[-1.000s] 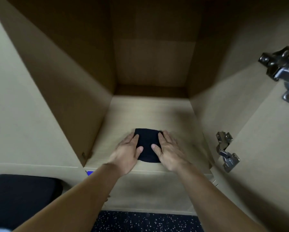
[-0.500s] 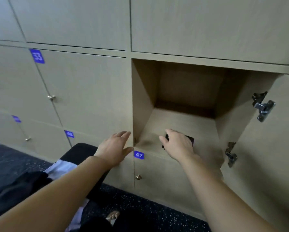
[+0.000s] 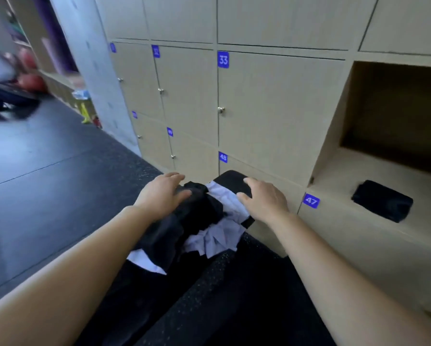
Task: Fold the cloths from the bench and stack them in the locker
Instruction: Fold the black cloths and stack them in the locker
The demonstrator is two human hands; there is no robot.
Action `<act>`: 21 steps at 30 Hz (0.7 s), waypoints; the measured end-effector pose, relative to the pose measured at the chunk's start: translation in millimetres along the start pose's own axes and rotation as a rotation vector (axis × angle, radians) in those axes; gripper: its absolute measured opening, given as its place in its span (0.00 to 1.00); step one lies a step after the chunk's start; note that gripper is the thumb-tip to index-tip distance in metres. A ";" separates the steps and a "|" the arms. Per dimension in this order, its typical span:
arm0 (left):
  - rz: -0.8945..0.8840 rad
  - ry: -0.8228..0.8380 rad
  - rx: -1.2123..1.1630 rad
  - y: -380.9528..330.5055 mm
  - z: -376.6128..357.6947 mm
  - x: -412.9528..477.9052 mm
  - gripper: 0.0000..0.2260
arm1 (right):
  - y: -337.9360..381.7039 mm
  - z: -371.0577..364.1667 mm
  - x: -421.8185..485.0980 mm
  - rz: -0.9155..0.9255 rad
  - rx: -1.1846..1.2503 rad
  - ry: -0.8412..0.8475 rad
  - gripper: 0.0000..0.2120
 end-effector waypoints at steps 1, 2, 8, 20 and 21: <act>0.024 -0.006 -0.006 14.0 3.7 -8.9 0.24 | 15.0 -9.7 -0.3 0.029 0.005 0.020 0.21; 0.050 -0.014 -0.019 28.2 5.5 -17.3 0.23 | 28.7 -18.7 -0.3 0.053 0.008 0.037 0.20; 0.175 -0.024 -0.067 103.6 -6.4 -43.7 0.23 | 72.7 -55.0 8.7 0.120 0.051 0.097 0.10; 0.375 -0.107 -0.195 187.4 -49.8 -75.4 0.19 | 159.1 -120.2 42.6 0.267 0.066 0.164 0.19; 0.399 -0.144 -0.209 192.6 -51.5 -79.3 0.17 | 160.9 -128.2 45.0 0.250 0.015 0.182 0.20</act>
Point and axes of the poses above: each hand's wrist, its own x-axis towards the middle knuckle, its own z-axis out of the back of the hand, y = z × x, the point moved 8 cm from there along x, towards the middle knuckle, and after that the axes turned 8 degrees about -x, right-handed, at the moved point
